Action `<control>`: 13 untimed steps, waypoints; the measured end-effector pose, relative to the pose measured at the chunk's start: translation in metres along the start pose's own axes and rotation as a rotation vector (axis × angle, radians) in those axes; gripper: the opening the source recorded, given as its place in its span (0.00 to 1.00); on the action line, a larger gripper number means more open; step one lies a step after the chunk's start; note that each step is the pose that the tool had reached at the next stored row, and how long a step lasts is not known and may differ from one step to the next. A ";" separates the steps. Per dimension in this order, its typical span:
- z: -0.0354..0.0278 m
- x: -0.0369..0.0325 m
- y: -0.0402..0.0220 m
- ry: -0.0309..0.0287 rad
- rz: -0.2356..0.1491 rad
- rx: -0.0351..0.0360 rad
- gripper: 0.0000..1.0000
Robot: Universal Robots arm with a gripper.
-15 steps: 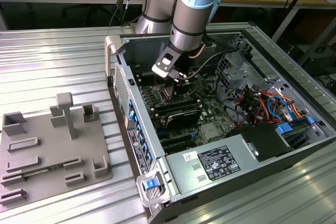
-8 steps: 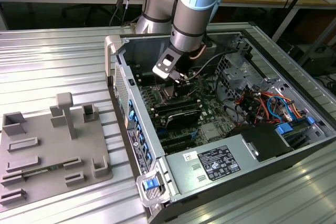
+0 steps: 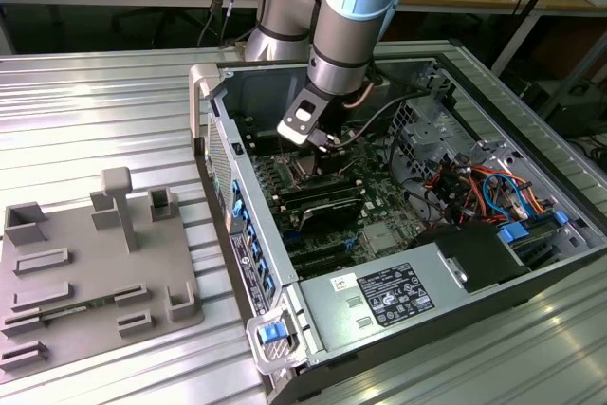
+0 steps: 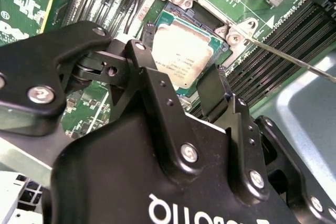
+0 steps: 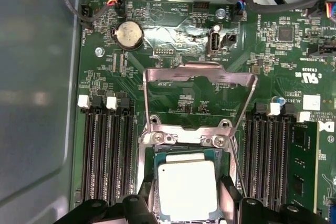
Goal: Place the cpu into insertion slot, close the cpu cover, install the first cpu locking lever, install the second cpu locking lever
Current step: 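Place the cpu into insertion slot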
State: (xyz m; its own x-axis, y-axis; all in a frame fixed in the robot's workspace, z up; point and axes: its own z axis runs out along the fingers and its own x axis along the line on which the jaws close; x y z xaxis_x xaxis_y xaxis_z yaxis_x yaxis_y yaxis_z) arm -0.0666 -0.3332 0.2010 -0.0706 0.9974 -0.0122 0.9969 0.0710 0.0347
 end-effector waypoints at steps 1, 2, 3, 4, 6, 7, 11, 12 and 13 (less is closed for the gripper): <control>0.0000 0.0000 0.0000 0.0001 -0.002 -0.0001 0.60; 0.0001 0.0000 0.0000 0.0002 -0.002 -0.0001 0.60; 0.0000 -0.0001 0.0000 -0.0004 -0.002 0.0003 0.59; 0.0000 -0.0001 -0.0001 -0.0003 -0.002 0.0003 0.53; 0.0002 0.0000 0.0000 0.0001 -0.002 0.0000 0.53; 0.0000 0.0000 0.0000 0.0003 -0.002 0.0000 0.53; -0.0047 -0.0001 0.0002 -0.0002 -0.002 0.0000 0.53; -0.0049 -0.0001 0.0003 0.0000 -0.002 -0.0002 0.53; -0.0049 -0.0001 0.0003 0.0000 -0.002 -0.0002 0.53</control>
State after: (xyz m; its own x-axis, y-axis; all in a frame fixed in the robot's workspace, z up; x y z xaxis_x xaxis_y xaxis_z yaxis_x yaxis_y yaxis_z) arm -0.0665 -0.3332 0.2058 -0.0727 0.9973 -0.0123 0.9967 0.0731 0.0349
